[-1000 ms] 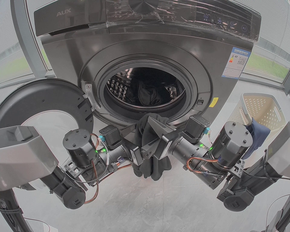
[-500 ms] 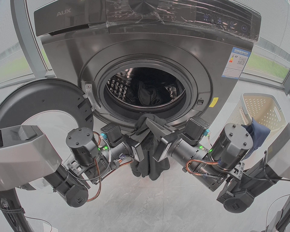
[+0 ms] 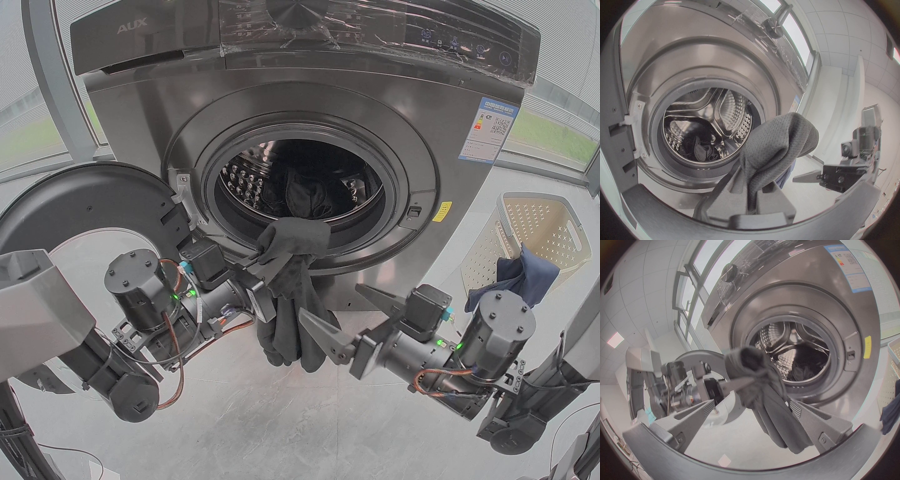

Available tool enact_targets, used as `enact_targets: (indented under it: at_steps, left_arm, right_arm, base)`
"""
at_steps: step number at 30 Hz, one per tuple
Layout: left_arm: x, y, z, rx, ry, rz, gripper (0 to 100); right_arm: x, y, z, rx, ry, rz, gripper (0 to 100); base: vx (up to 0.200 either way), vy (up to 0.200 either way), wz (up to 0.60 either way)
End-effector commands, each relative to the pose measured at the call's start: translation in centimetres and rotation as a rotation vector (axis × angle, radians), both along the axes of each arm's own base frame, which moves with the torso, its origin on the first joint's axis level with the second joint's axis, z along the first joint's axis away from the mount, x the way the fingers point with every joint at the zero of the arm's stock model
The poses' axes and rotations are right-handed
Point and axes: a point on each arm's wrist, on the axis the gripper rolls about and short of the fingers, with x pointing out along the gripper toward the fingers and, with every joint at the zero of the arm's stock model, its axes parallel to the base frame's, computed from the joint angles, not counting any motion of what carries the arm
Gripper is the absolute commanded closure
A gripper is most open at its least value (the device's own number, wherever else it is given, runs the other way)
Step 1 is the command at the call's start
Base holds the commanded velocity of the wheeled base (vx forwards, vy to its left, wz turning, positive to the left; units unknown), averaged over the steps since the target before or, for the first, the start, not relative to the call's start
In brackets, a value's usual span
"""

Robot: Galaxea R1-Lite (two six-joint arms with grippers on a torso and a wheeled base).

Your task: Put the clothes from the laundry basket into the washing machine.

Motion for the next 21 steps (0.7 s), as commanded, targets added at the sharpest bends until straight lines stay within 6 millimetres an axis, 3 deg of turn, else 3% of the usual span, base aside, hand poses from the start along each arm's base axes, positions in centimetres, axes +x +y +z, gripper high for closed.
enact_targets:
  at_steps: [1, 5, 10, 16, 21]
  left_arm:
    - [-2.1, 2.3, 2.0, -0.008, -0.04, -0.036, 100]
    - [-4.1, 3.0, 2.7, -0.009, -0.047, -0.062, 100]
    - [-5.2, 2.9, 3.6, -0.019, -0.079, -0.11, 100]
    - [-5.7, 2.9, 4.4, -0.038, -0.101, -0.136, 100]
    - [-5.7, 2.9, 4.4, -0.046, -0.092, -0.138, 100]
  right_arm:
    - [-0.7, -3.6, -1.1, -0.055, 0.051, -0.035, 0]
    - [1.5, -4.7, -2.3, -0.082, 0.081, -0.119, 0]
    - [6.1, -3.9, -4.5, -0.098, 0.094, -0.2, 0]
    - [8.8, -2.0, -6.8, -0.118, 0.114, -0.202, 0]
    - [9.7, -0.8, -8.2, -0.126, 0.119, -0.191, 0]
  base:
    - [0.0, 0.0, 0.0]
    - [0.0, 0.0, 0.0]
    - [0.0, 0.0, 0.0]
    - [0.0, 0.0, 0.0]
    - [0.0, 0.0, 0.0]
